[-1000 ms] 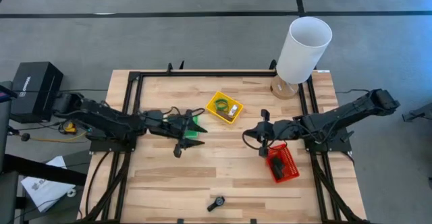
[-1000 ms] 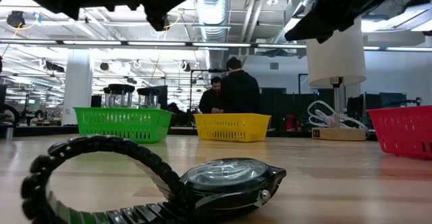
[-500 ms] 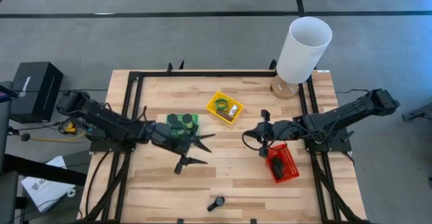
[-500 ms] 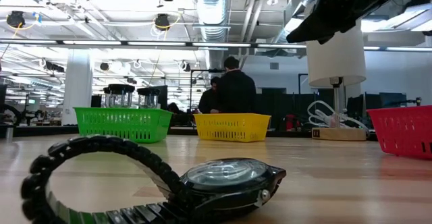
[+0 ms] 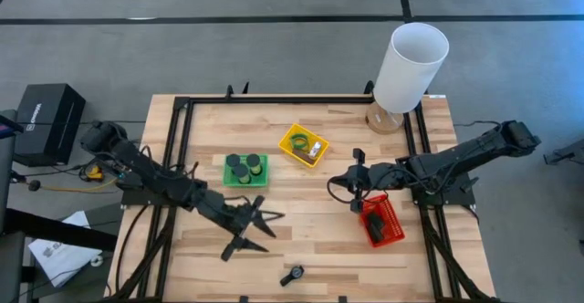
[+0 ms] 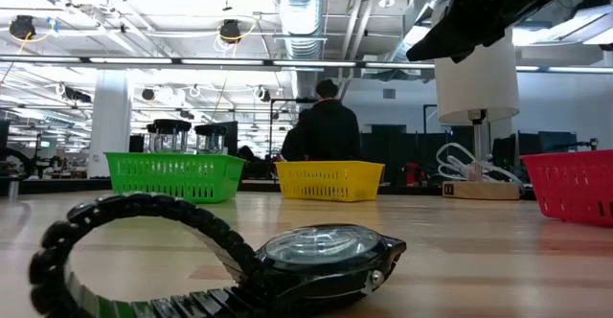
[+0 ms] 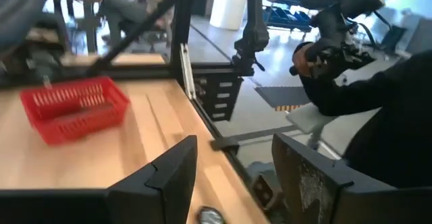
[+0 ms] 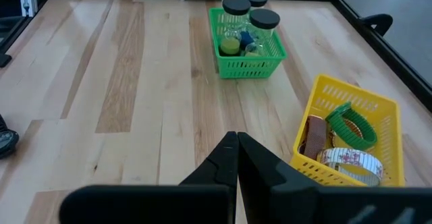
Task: Pick & Place Office items
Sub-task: Put the black watch into the yellow basket
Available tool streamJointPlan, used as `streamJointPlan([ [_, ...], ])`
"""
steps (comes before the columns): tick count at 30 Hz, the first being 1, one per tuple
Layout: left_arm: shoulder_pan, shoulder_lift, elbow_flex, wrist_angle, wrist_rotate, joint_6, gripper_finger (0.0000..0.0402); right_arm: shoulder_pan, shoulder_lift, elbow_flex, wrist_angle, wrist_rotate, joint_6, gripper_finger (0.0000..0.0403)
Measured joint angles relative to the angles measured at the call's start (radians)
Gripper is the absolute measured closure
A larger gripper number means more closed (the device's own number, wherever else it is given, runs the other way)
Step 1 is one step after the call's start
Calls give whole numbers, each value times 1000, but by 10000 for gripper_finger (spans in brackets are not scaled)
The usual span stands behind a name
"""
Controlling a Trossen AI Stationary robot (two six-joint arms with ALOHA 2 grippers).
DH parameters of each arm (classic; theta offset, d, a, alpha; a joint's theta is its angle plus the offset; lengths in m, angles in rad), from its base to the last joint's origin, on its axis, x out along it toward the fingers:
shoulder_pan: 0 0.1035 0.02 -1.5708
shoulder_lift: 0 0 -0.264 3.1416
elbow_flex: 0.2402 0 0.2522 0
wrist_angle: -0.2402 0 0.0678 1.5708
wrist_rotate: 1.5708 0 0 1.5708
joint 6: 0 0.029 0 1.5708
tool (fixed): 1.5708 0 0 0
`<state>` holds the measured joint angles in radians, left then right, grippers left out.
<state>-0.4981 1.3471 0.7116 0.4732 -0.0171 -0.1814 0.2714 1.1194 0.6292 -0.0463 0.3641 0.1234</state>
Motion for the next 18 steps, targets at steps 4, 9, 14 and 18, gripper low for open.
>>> streamJointPlan([
  [4,-40,44,0,5,-53,-128,212,-16,0,0,8,0,-75,403],
  [9,-71,77,1,5,-59,-270,212,-55,0,0,75,3,-367,403],
  [14,-109,93,31,4,-94,-272,215,-96,1,0,263,2,-707,403],
  [18,-121,95,57,-6,-148,-353,212,-124,1,2,411,2,-841,403],
])
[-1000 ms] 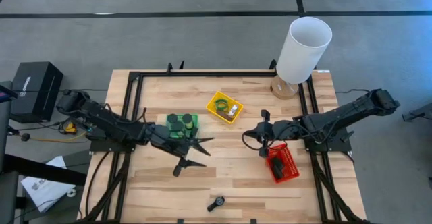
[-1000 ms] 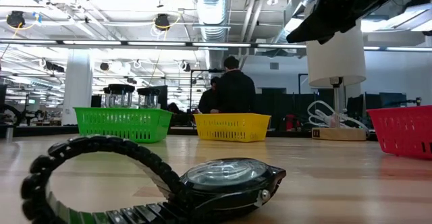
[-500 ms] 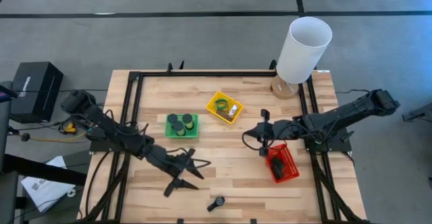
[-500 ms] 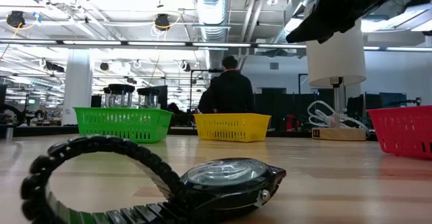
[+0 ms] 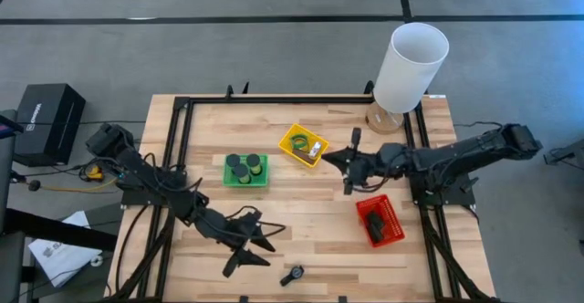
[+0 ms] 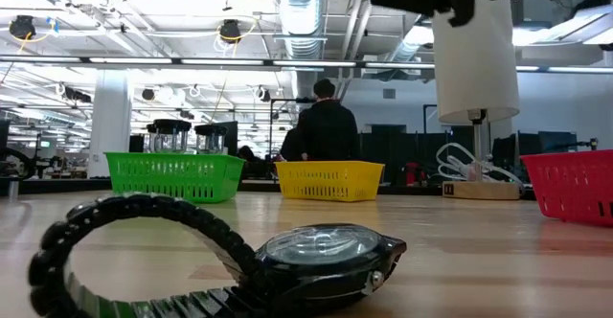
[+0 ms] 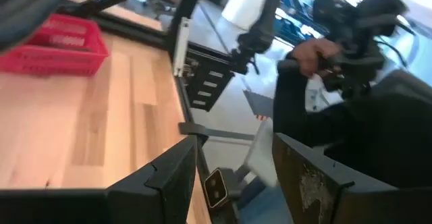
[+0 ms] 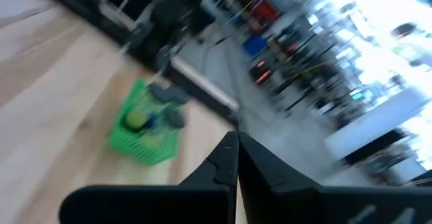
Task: Pick & Place Office items
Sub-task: Put the black watch into the yellow basket
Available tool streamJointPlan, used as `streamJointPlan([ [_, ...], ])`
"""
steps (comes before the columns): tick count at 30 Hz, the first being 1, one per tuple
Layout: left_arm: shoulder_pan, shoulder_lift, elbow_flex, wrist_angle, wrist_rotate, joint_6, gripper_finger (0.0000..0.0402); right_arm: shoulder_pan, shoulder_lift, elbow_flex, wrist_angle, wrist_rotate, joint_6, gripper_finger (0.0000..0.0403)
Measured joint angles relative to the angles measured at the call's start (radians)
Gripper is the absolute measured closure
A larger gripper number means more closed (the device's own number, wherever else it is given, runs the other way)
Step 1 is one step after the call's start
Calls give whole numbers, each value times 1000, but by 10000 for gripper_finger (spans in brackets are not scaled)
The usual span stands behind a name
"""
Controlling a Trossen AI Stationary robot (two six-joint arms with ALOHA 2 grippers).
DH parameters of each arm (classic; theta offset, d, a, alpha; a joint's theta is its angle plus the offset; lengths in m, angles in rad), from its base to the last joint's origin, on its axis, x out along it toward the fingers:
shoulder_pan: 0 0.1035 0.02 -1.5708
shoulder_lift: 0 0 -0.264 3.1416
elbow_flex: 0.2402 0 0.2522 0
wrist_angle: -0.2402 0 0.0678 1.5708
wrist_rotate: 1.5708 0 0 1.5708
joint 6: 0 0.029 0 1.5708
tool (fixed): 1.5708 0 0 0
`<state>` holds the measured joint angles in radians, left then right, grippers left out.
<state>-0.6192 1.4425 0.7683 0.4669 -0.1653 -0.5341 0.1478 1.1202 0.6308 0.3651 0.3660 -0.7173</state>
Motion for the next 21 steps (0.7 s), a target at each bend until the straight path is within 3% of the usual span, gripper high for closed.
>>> streamJointPlan([
  [5,-20,1,62,-144,-30,-153,211,-38,0,0,99,-1,-73,403],
  [14,-30,1,246,-468,-98,-260,211,-111,0,0,100,-2,-77,403],
  [21,-30,72,338,-494,-92,-225,211,-132,0,0,96,-2,-42,403],
])
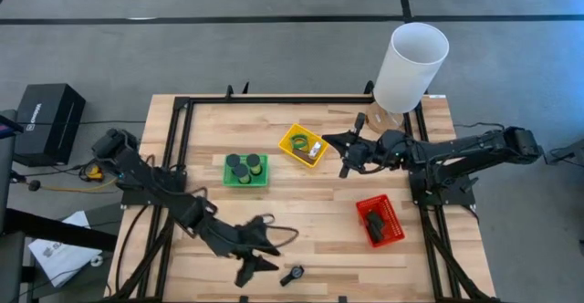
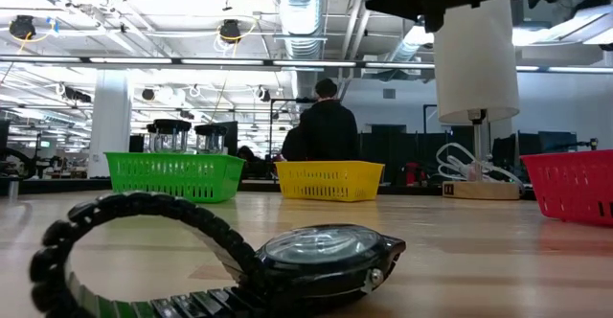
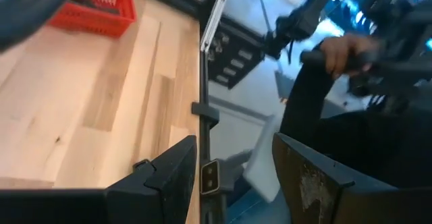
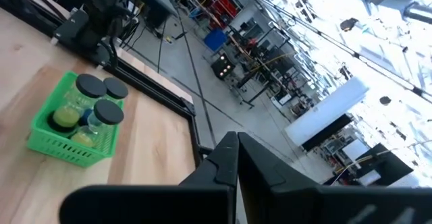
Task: Pick & Place Office items
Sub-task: Put the black watch into the yellow basket
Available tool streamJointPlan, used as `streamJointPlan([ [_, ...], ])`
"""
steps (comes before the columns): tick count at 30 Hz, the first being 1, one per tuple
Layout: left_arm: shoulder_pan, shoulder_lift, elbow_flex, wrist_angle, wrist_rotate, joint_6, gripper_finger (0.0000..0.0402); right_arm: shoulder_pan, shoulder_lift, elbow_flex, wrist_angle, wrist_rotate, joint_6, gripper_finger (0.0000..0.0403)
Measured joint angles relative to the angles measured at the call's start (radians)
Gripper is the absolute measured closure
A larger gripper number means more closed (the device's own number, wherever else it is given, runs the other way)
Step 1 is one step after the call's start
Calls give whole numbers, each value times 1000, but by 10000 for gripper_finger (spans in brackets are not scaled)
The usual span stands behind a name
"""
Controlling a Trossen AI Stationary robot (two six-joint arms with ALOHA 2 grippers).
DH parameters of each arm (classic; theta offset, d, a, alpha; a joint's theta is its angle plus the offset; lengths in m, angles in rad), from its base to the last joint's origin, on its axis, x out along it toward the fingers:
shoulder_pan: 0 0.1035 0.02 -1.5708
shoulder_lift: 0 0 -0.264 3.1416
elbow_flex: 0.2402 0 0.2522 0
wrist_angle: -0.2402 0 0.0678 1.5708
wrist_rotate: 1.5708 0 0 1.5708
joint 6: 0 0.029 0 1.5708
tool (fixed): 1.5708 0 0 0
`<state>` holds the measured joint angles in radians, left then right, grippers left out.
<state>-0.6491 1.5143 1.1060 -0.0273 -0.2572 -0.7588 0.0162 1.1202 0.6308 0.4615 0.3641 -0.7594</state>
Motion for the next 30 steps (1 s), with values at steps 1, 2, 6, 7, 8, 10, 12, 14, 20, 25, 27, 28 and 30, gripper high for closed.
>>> streamJointPlan([
  [1,0,23,12,-3,12,11,211,0,0,0,-2,0,6,403],
  [2,0,45,26,-10,35,15,211,0,0,0,-4,0,6,403],
  [6,0,133,109,-4,130,12,211,1,0,0,-12,0,8,403],
  [7,0,152,132,-4,146,12,211,3,0,0,-16,0,9,403],
  [8,-2,167,153,-4,164,12,211,3,0,0,-18,0,9,403],
  [10,-6,188,193,-8,179,27,211,3,0,0,-19,0,9,403],
  [12,-6,196,225,-25,186,56,211,3,0,0,-20,0,17,403],
  [14,-6,196,230,-63,174,90,211,3,0,0,-20,0,52,403],
  [20,-6,200,155,-84,62,102,211,3,0,0,-23,0,176,403],
  [25,-7,211,65,-87,35,-14,209,3,-1,0,-75,-2,296,403],
  [27,-12,210,34,-75,27,-32,205,4,-1,-1,-103,-9,357,403],
  [28,-14,210,20,-75,18,-33,202,4,-1,-1,-116,-24,389,403],
  [30,-19,219,-2,-38,10,-33,196,8,-1,-1,-139,-64,450,403],
])
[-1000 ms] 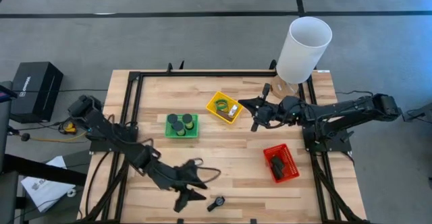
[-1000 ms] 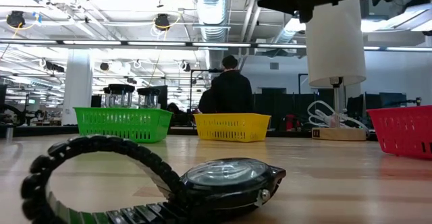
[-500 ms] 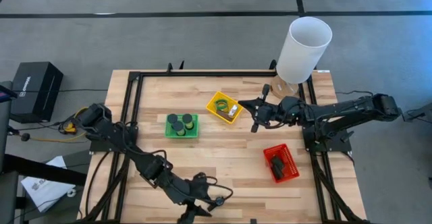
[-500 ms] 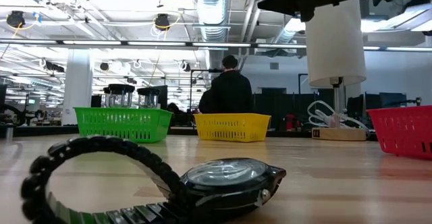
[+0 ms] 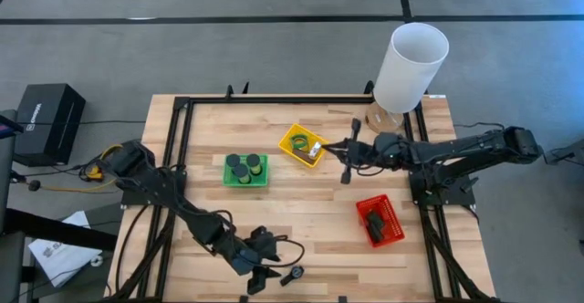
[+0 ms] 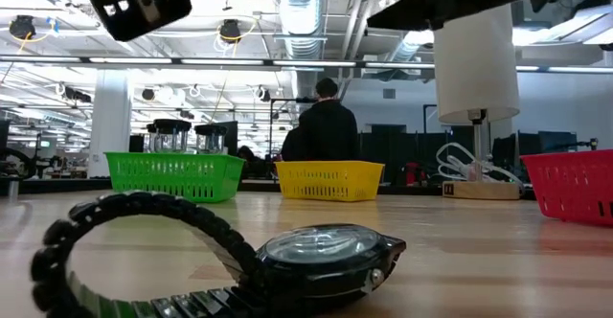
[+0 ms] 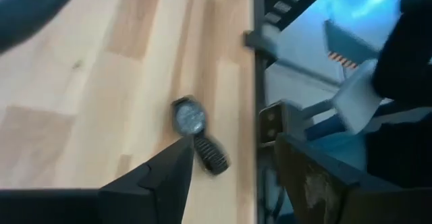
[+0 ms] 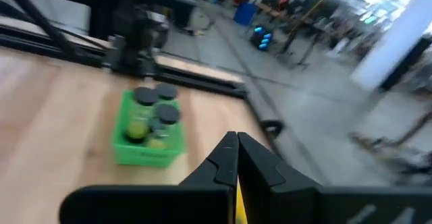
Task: Pick & Place Office items
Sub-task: Put the black watch into the yellow basket
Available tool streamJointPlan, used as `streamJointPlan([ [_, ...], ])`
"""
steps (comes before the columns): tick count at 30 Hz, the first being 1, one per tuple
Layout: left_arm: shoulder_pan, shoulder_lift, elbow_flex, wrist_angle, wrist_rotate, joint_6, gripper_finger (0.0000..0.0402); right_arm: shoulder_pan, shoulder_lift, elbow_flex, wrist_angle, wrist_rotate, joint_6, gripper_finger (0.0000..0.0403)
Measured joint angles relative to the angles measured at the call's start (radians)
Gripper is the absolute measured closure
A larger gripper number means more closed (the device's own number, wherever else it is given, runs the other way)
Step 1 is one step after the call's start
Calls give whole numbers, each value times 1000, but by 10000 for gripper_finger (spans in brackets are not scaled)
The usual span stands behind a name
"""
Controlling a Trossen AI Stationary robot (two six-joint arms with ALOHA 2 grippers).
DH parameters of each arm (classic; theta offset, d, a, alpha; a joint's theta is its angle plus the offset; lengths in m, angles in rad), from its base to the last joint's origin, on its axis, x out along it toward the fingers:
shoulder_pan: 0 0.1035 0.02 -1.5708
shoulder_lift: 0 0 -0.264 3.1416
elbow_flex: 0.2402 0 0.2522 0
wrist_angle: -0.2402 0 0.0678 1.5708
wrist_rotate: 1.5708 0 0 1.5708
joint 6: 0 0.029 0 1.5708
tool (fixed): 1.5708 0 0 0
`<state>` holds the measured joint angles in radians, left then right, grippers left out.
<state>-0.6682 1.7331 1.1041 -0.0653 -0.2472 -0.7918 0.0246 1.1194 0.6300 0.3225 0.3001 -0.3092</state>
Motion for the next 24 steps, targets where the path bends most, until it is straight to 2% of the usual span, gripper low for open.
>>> streamJointPlan([
  [6,-31,92,-29,177,0,1,175,67,0,0,-24,-48,108,403],
  [10,-49,138,-27,188,-2,0,169,132,0,0,-24,-48,149,403],
  [15,-75,177,-25,277,-97,-24,180,215,0,0,-27,-48,171,403],
  [20,-83,246,-26,362,-106,-55,182,279,0,0,-28,-44,171,403],
  [24,-83,288,-27,363,-106,-55,177,306,0,0,-28,-43,168,403],
])
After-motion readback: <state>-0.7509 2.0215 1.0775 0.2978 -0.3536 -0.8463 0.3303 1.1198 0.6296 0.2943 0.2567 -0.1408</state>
